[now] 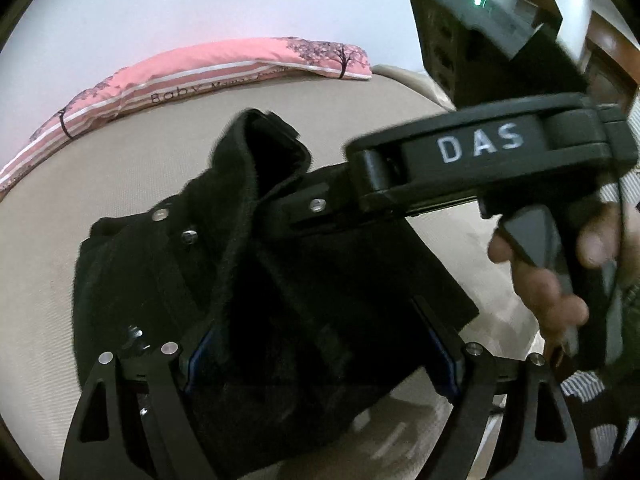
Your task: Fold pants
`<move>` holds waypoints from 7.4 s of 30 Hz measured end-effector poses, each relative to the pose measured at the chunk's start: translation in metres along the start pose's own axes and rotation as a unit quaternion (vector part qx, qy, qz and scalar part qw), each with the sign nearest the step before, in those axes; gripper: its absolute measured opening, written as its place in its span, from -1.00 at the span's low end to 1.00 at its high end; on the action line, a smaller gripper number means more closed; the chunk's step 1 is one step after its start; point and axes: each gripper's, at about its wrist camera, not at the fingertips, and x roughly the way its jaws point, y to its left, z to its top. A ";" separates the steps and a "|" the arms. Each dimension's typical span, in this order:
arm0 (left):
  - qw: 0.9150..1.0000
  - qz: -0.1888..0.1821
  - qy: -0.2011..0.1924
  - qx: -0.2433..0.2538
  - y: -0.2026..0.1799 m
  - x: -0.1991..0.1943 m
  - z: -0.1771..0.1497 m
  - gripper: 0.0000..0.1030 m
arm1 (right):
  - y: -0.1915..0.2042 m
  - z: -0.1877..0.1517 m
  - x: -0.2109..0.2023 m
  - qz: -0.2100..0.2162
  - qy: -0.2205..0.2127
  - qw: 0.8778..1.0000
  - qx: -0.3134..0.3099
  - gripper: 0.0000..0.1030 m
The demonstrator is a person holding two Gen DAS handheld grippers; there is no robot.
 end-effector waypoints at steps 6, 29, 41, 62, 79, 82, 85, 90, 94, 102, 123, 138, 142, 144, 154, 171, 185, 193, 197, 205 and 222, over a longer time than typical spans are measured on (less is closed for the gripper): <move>1.000 0.008 -0.003 -0.005 0.019 -0.025 -0.014 0.64 | -0.021 -0.005 -0.006 -0.003 -0.005 1.000 0.030 -0.01; 0.990 0.087 -0.013 -0.106 0.124 -0.069 -0.038 0.64 | -0.071 -0.039 -0.040 0.043 -0.040 0.989 0.137 0.06; 0.968 0.143 0.030 -0.202 0.184 -0.042 -0.056 0.64 | -0.059 -0.025 -0.014 0.083 -0.021 0.992 0.098 0.36; 0.964 0.158 0.021 -0.212 0.184 -0.035 -0.046 0.64 | -0.025 0.014 -0.015 0.089 -0.060 0.991 0.080 -0.63; 0.975 0.157 0.058 -0.145 0.153 0.013 -0.027 0.64 | -0.080 -0.009 -0.040 -0.031 -0.070 0.988 0.134 -0.18; 0.975 0.158 0.060 -0.147 0.152 0.016 -0.028 0.64 | -0.072 -0.022 -0.052 -0.053 -0.067 0.989 0.123 -0.17; 0.975 0.160 0.059 -0.140 0.149 0.014 -0.030 0.64 | -0.071 -0.043 -0.071 -0.046 -0.080 0.989 0.117 -0.17; 0.976 0.170 0.058 -0.122 0.139 0.008 -0.033 0.64 | -0.066 -0.063 -0.070 -0.032 -0.070 0.990 0.121 -0.24; 0.976 0.173 0.058 -0.116 0.132 0.003 -0.035 0.64 | -0.054 -0.063 -0.057 -0.078 -0.060 0.991 0.094 -0.49; 0.980 0.159 0.061 -0.099 0.114 -0.009 -0.038 0.64 | -0.038 -0.071 -0.081 -0.092 -0.085 0.987 0.099 -0.78; 0.985 0.093 0.056 -0.137 0.124 -0.013 -0.049 0.64 | -0.052 -0.078 -0.072 -0.103 -0.054 0.989 0.095 -0.39; 0.945 -0.099 0.089 -0.300 0.179 0.011 -0.040 0.64 | -0.097 -0.035 -0.051 -0.020 -0.029 0.995 0.093 0.06; 0.934 -0.132 0.086 -0.321 0.191 0.019 -0.037 0.64 | -0.109 -0.037 -0.044 0.000 -0.020 0.995 0.096 0.15; 0.929 -0.144 0.090 -0.329 0.195 0.022 -0.034 0.64 | -0.117 -0.038 -0.042 0.018 -0.018 0.994 0.104 0.16; 0.914 -0.213 0.092 -0.333 0.202 0.037 -0.024 0.64 | -0.125 -0.029 -0.030 0.094 -0.011 0.992 0.086 0.16; 0.945 -0.155 0.048 -0.283 0.180 0.034 -0.004 -0.62 | -0.092 -0.031 -0.028 0.091 -0.033 0.990 0.103 -0.48; 0.953 -0.092 -0.002 -0.288 0.252 -0.006 0.022 -0.69 | -0.026 0.043 0.026 0.108 -0.016 0.992 0.062 -0.51; 0.961 -0.033 -0.019 -0.273 0.306 -0.010 0.045 -0.69 | 0.003 0.112 0.079 0.098 -0.013 0.995 0.032 -0.51; 0.964 -0.011 -0.005 -0.266 0.326 0.007 0.045 -0.68 | 0.003 0.128 0.099 0.065 -0.006 0.998 0.020 -0.51; 0.963 0.050 -0.006 -0.266 0.324 0.029 0.018 -0.06 | -0.002 0.109 0.107 -0.038 -0.020 0.999 -0.014 0.03; 0.958 0.224 -0.005 -0.180 0.234 -0.021 -0.041 0.22 | 0.033 0.043 0.058 -0.128 -0.093 0.987 -0.031 0.22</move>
